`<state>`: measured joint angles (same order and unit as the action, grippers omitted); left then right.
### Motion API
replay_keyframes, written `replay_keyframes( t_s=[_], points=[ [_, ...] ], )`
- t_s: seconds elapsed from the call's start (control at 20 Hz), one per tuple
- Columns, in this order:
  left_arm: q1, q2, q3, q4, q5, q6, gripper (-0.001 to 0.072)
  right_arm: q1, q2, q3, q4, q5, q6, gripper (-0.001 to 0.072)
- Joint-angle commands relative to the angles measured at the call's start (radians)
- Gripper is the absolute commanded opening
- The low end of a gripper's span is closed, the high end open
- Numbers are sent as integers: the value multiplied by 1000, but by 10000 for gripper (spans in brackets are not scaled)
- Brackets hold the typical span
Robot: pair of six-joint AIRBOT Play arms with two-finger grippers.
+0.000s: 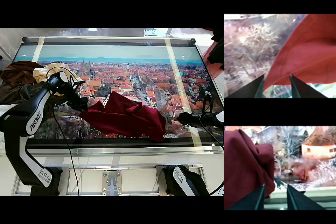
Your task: Fold the shirts.
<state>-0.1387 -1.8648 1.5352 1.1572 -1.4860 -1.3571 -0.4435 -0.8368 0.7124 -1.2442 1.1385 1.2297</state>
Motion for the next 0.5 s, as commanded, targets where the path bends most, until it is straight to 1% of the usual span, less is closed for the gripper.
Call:
replay_keyframes(
  t_s=[0.0,0.05,0.1,0.15,0.25,0.3,0.4,0.45],
  points=[
    [-1,-2,-4,-14,0,4,334,0,0,0,5,0,0,331],
    [-1,-2,-4,-29,-3,5,292,0,0,0,8,0,0,331],
    [-1,-2,-4,-48,-2,9,105,0,0,0,11,0,0,331],
    [-3,-2,-4,-68,-1,30,10,0,0,0,14,2,0,331],
    [-7,-2,-4,-92,-4,51,11,0,0,-1,19,31,0,331],
    [-8,-2,-4,-96,-4,53,11,1,0,-5,24,69,0,331],
    [-9,-2,-4,-95,-4,53,11,1,0,-47,36,129,-16,332],
    [-9,-2,-4,-95,-3,53,11,1,0,-81,71,138,-30,335]
  ],
)
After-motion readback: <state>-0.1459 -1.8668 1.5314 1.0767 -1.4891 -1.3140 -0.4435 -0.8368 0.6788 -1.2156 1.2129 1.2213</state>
